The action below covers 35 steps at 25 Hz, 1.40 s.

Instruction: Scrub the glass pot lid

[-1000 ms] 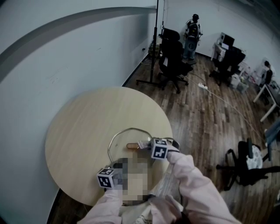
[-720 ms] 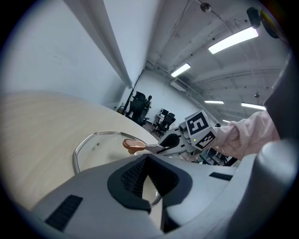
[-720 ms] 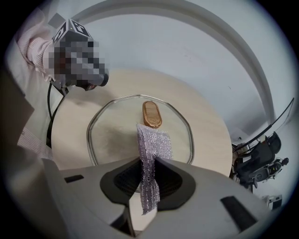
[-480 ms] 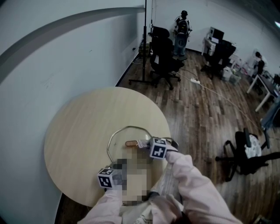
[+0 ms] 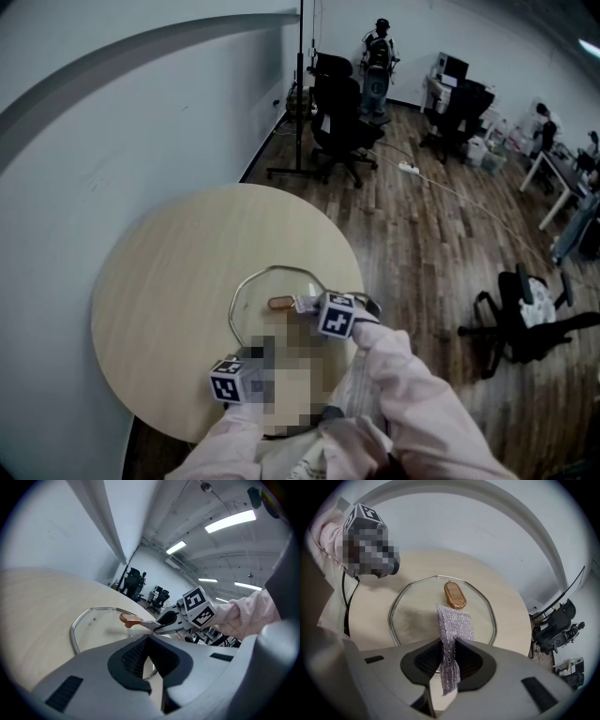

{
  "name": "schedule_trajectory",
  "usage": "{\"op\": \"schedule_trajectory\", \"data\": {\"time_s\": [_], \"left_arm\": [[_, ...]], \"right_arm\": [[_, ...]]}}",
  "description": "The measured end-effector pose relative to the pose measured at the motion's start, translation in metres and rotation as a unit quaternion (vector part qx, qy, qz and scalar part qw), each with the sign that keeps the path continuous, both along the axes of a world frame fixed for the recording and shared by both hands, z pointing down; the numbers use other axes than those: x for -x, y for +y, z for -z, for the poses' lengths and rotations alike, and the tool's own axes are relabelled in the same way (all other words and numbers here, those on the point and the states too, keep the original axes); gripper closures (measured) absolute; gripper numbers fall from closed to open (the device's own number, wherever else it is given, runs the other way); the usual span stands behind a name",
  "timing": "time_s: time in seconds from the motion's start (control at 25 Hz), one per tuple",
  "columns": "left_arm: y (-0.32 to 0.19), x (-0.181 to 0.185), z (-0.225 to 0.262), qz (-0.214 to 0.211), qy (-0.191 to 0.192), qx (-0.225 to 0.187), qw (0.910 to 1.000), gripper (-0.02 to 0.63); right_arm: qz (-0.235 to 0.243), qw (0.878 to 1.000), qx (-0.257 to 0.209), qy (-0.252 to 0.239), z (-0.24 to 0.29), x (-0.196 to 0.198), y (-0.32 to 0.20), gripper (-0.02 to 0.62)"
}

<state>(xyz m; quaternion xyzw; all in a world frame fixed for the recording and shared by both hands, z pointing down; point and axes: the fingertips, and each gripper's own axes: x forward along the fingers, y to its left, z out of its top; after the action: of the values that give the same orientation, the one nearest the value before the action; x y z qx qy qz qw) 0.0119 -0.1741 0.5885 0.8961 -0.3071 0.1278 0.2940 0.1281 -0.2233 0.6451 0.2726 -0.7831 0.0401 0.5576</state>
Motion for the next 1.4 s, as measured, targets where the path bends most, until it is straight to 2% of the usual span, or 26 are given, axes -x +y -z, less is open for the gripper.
{"op": "schedule_trajectory", "data": {"time_s": [0.52, 0.8, 1.04, 1.24, 1.4], "left_arm": [[0.013, 0.013, -0.003, -0.018, 0.000, 0.004, 0.9998, 0.609], [0.016, 0.014, -0.004, -0.025, 0.000, 0.004, 0.9997, 0.608], [0.019, 0.008, -0.005, -0.032, -0.001, 0.006, 0.9995, 0.609], [0.025, 0.001, -0.008, -0.039, -0.005, 0.008, 0.9992, 0.609], [0.026, 0.003, -0.011, -0.030, -0.006, 0.012, 0.9995, 0.609]], "right_arm": [[-0.047, 0.999, 0.017, -0.002, 0.001, 0.013, 0.015, 0.505], [-0.072, 0.996, 0.046, -0.022, -0.003, 0.020, 0.028, 0.505], [-0.083, 0.993, 0.065, -0.059, 0.000, 0.037, 0.032, 0.503], [-0.091, 0.992, 0.061, -0.066, 0.003, 0.036, 0.033, 0.503], [-0.093, 0.991, 0.060, -0.071, 0.003, 0.038, 0.032, 0.503]]}}
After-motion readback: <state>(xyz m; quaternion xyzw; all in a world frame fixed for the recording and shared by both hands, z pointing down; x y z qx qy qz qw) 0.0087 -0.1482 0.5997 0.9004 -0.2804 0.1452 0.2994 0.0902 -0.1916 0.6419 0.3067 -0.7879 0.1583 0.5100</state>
